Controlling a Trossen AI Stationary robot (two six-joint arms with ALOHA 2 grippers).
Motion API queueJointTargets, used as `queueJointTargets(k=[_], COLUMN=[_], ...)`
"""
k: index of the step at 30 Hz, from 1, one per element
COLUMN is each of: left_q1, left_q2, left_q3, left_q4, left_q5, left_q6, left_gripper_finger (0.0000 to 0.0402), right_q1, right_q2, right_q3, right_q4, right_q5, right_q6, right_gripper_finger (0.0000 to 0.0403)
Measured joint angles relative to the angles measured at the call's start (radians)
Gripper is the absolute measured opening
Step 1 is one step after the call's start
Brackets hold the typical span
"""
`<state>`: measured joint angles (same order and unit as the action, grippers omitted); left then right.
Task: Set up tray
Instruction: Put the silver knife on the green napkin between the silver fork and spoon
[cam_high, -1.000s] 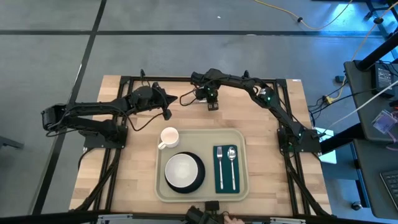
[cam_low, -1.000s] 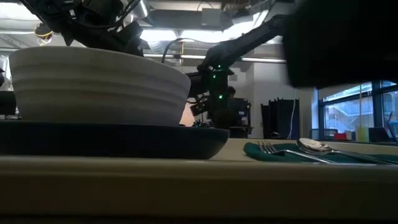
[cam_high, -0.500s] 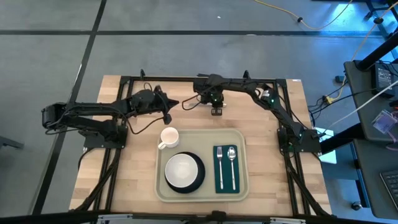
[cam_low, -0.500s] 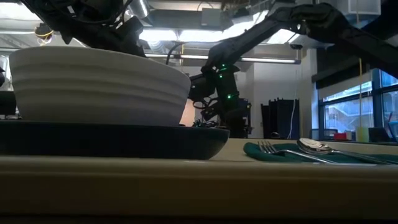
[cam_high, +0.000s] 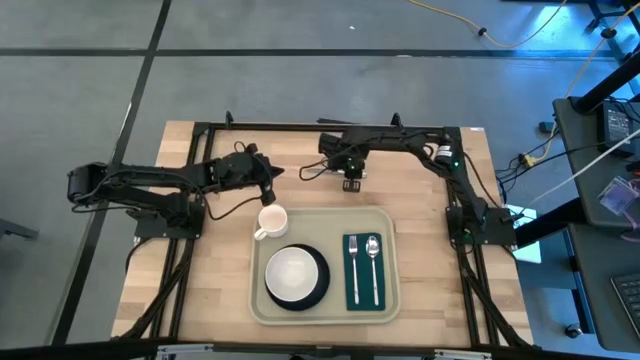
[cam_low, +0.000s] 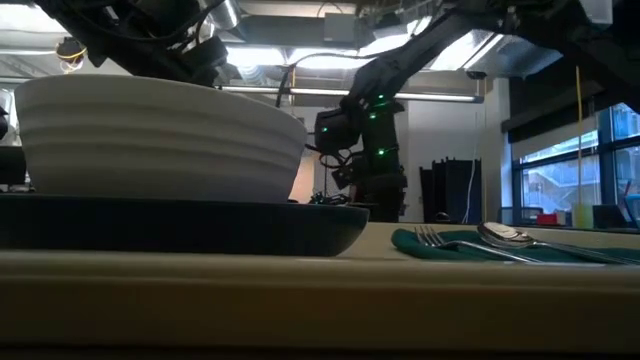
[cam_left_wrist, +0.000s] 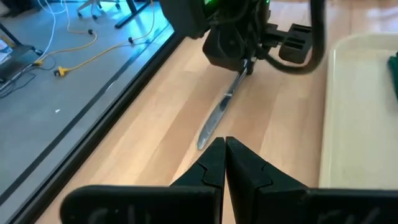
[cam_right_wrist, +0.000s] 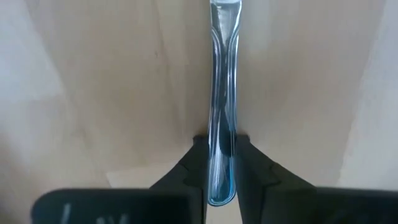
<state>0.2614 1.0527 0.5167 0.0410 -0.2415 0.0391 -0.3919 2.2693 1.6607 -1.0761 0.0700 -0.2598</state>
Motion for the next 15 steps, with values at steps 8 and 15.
queueJointTargets(k=[8, 15], left_q1=[-0.018, -0.013], left_q2=[0.0, 0.006], left_q3=[0.0, 0.007], left_q4=[-0.014, 0.01], left_q5=[-0.002, 0.027], left_q6=[0.001, 0.09], left_gripper_finger=[0.0008, 0.0024], right_q1=[0.006, 0.005], right_q2=[-0.199, -0.316], right_q3=[-0.306, -0.504], right_q4=[0.237, 0.471], right_q5=[-0.072, -0.096], right_q6=[0.049, 0.099], right_gripper_finger=[0.0046, 0.0046])
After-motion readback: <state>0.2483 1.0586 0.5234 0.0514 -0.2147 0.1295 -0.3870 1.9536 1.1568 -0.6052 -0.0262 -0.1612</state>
